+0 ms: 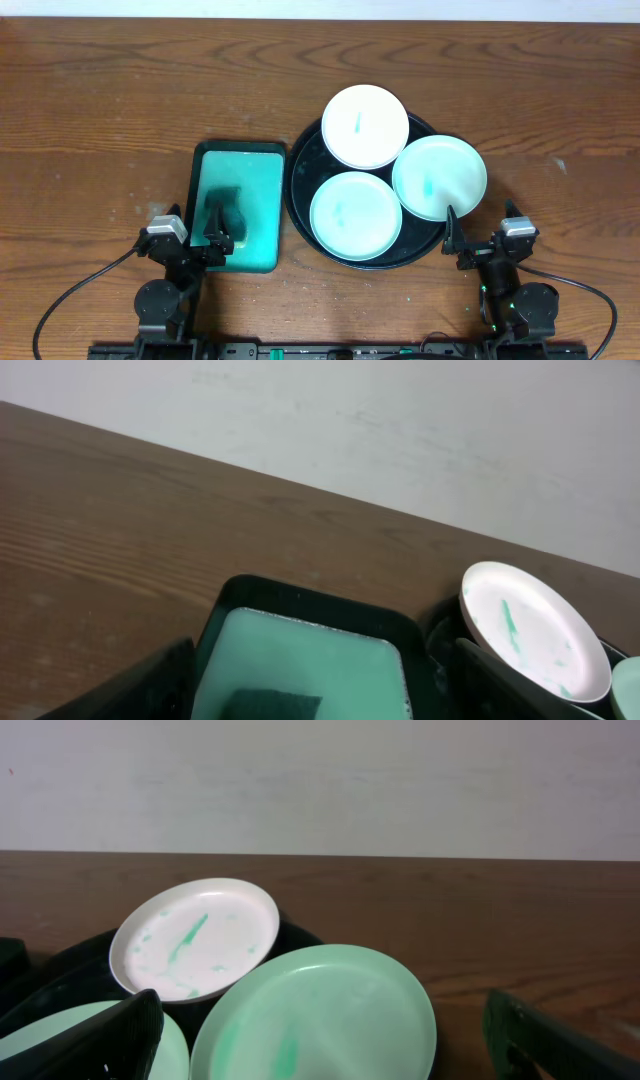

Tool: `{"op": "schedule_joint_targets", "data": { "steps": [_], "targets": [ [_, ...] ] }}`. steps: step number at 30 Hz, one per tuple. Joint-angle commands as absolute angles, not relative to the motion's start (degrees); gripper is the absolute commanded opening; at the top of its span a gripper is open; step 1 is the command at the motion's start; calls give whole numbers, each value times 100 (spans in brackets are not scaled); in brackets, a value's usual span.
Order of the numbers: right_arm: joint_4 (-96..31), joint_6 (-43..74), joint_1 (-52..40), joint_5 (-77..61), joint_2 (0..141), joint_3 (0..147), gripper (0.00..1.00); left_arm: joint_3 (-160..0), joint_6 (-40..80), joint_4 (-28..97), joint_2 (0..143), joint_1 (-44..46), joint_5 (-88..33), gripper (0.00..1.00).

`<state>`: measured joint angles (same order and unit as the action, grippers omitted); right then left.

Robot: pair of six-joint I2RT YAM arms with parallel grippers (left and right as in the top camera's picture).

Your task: Clean dirty plates on tray and stack at the side

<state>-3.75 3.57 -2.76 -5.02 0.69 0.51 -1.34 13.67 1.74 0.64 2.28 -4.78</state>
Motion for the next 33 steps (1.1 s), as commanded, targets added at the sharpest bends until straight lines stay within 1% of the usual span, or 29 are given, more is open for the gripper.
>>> {"op": "schedule_joint_targets", "data": {
  "steps": [1, 3, 6, 11, 13, 16, 18, 21, 27, 29, 33],
  "targets": [
    [-381, 292, -309, -458, 38, 32, 99, -23, 1293, 156, 60, 200, -423, 79],
    [-381, 294, -309, -486, 38, 32, 99, -23, 1295, 126, 60, 200, -504, 79],
    [-239, 340, -309, -683, 38, 32, 99, -23, 1293, -167, 60, 200, -934, 79],
    [751, 423, -309, -1555, 40, 196, 99, -235, 1286, -1022, 67, 200, -880, 80],
    [506, 421, -309, -1535, 115, 663, 99, -591, 1286, -1122, 148, 200, -652, 79],
    [-156, 375, -305, -1505, 548, 1518, 99, -1249, 1247, -939, 561, 200, -637, 80],
    [-690, 353, -305, -1507, 1041, 2163, 99, -1876, 1247, -499, 1105, 200, -639, 80],
    [-1874, 353, -305, -1511, 2126, 3400, 99, -3004, 1247, 480, 2141, 200, -757, 80],
    [-4440, 353, -305, -1979, 4335, 5699, 99, -5216, 1251, 2727, 4182, 200, -1761, 80],
    [-4906, 357, -305, -2178, 4991, 6228, 99, -5704, 1251, 3301, 4685, 200, -2010, 80],
    [-4995, 657, -305, -2545, 5848, 6560, 99, -6305, 1249, 4167, 5330, 200, -2150, 79]
  ]
}}
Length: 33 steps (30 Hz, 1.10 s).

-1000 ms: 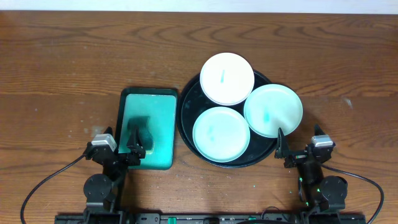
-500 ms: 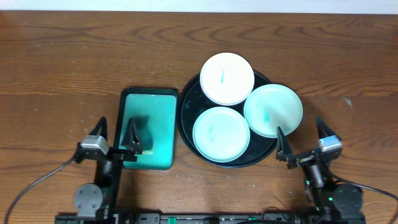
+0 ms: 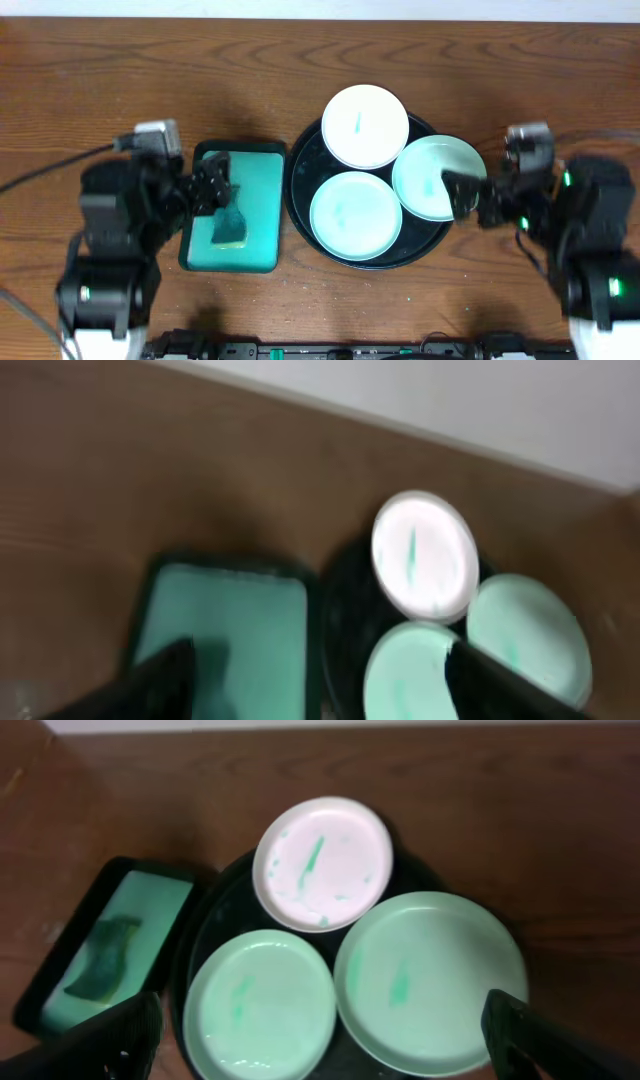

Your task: Clean dirty plates on tray and stack at the side

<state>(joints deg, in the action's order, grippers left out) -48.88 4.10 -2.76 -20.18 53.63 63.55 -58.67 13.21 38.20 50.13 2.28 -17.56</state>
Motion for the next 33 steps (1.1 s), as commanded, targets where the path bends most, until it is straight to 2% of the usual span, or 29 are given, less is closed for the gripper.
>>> {"op": "schedule_joint_targets", "data": {
  "steps": [1, 5, 7, 10, 14, 17, 24, 29, 33],
  "targets": [
    [-4991, 663, -305, -2700, 5990, 6560, 99, -6370, 1247, 4313, 5406, 200, -2145, 80],
    [-5078, 659, -421, -3234, 6676, 6519, 99, -6383, 1271, 4488, 5459, 200, -2147, 79],
    [-5238, 668, -633, -2923, 7030, 6414, 90, -6383, 1269, 4628, 5448, 200, -2145, 80],
    [-5371, 982, -1096, -2137, 7603, 6149, 65, -6383, 1269, 4757, 5450, 200, -2145, 80],
    [-5159, 1597, -1647, -1350, 8431, 5734, 58, -6383, 1267, 4845, 5450, 200, -2143, 80],
    [-4753, 1649, -1798, -1367, 8989, 5551, 49, -6383, 1251, 5004, 5500, 200, -1863, 80],
    [-4123, 2145, -2027, -1361, 9963, 5408, 24, -6361, 1271, 5566, 6073, 207, -1863, 80],
    [-3841, 2154, -2108, -1234, 10232, 5408, 1, -6287, 1278, 5767, 6643, 207, -1868, 78],
    [-3776, 2486, -2108, -390, 10224, 5408, 1, -6145, 1798, 5771, 7282, 207, -1341, 70]
  ]
}}
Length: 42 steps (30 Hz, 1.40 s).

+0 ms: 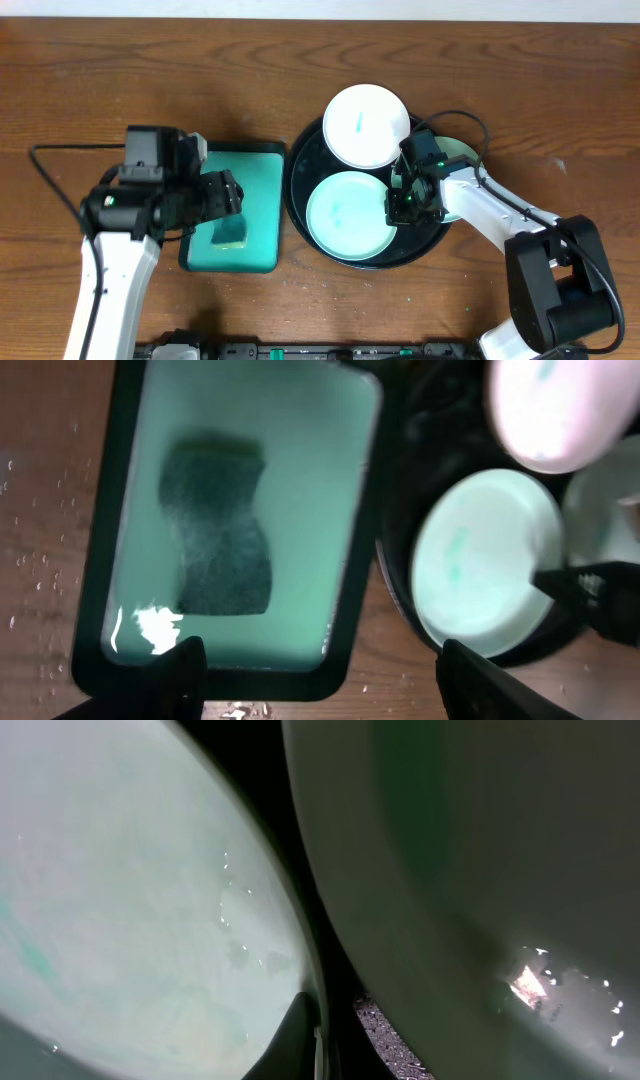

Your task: Clean dirty plates on tray and stack at the side

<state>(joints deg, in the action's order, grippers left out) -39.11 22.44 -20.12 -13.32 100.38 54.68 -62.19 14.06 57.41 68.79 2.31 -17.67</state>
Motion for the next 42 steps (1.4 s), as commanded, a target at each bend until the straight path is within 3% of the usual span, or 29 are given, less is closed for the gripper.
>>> {"op": "schedule_joint_targets", "data": {
  "steps": [1, 10, 12, 17, 20, 21, 23, 25, 27, 29, 30, 35, 37, 39, 41, 42],
  "targets": [
    [-3736, 2561, -2110, -156, 10224, 5408, 1, -6110, 1890, 5763, 7437, 207, -1214, 70],
    [-3531, 2567, -2110, 102, 10224, 5408, 1, -6020, 1981, 5238, 9277, 207, -786, 63],
    [-3533, 2567, -2110, 102, 10224, 5408, 1, -6020, 1981, 4950, 9837, 207, -786, 49],
    [-3559, 2567, -2110, 102, 10224, 5408, 1, -6020, 1981, 4696, 10479, 211, -788, 36],
    [-3527, 2567, -2110, 102, 10224, 5408, 1, -6023, 1979, 4661, 10685, 211, -790, 19],
    [-3520, 2567, -2110, 102, 10224, 5408, 1, -6023, 1979, 4689, 10700, 211, -790, 8],
    [-3518, 2567, -2110, 102, 10224, 5408, 1, -6077, 1979, 4831, 10665, 211, -792, 7],
    [-3540, 2567, -2110, 102, 10224, 5408, 1, -6200, 1977, 5024, 10610, 211, -792, 8],
    [-3551, 2565, -2110, 104, 10224, 5408, 1, -6335, 1977, 5260, 10508, 211, -829, 41],
    [-3551, 2565, -2110, 102, 10224, 5408, 1, -6394, 1975, 5439, 10398, 211, -829, 59],
    [-3551, 2565, -2110, 104, 10224, 5408, 1, -6394, 1977, 5492, 10350, 211, -829, 63],
    [-3551, 2567, -2110, 102, 10224, 5408, 1, -6287, 1981, 5505, 10320, 250, -829, 62],
    [-3548, 2567, -2110, 102, 10224, 5408, 1, -6152, 1979, 5356, 10322, 303, -829, 53],
    [-3531, 2567, -2110, 102, 10224, 5408, 1, -5922, 1981, 4993, 10324, 397, -827, 37],
    [-3514, 2567, -2110, 102, 10224, 5408, 1, -5800, 1984, 4713, 10328, 467, -829, 11],
    [-3514, 2569, -2110, 102, 10224, 5408, 1, -5798, 1981, 4648, 10328, 497, -829, 7]
  ]
}}
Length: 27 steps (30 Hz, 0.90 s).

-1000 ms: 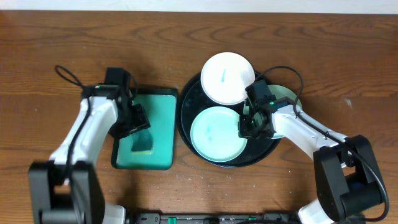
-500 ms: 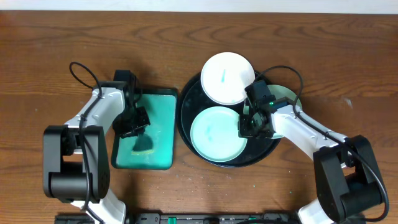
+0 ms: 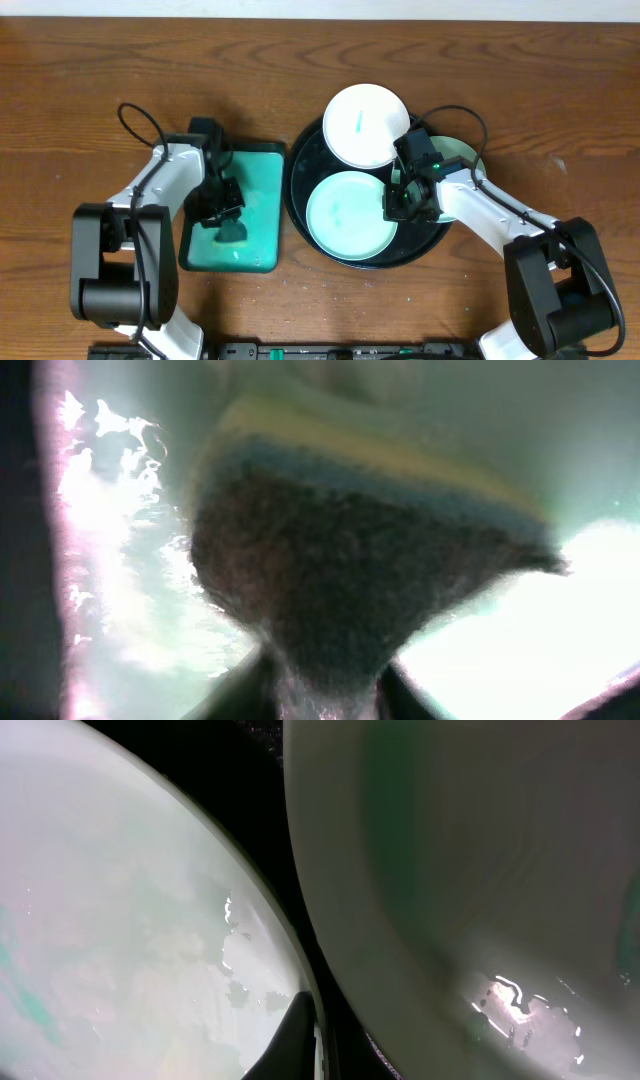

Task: Clean dirty plates on tray and stack at the side
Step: 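Lift the sponge with the left gripper and move it over the plate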

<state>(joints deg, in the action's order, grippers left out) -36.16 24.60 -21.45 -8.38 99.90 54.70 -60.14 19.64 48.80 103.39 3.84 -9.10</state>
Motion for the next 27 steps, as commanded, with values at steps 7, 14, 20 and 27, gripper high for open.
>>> {"op": "schedule_joint_targets", "data": {
  "steps": [7, 14, 20, 27],
  "targets": [
    [-3551, 2565, -2108, 106, 10224, 5408, 1, -6635, 1957, 5404, 10269, 523, -829, 7],
    [-3548, 2569, -2104, 104, 10224, 5408, 1, -8049, 1761, 6427, 9776, 554, -827, 7],
    [-3548, 2569, -2106, 104, 10224, 5408, 1, -8071, 1765, 6300, 9544, 705, -191, 7],
    [-3548, 2567, -2104, 106, 10224, 5408, 1, -8068, 1802, 6274, 9618, 838, -200, 7]
  ]
}}
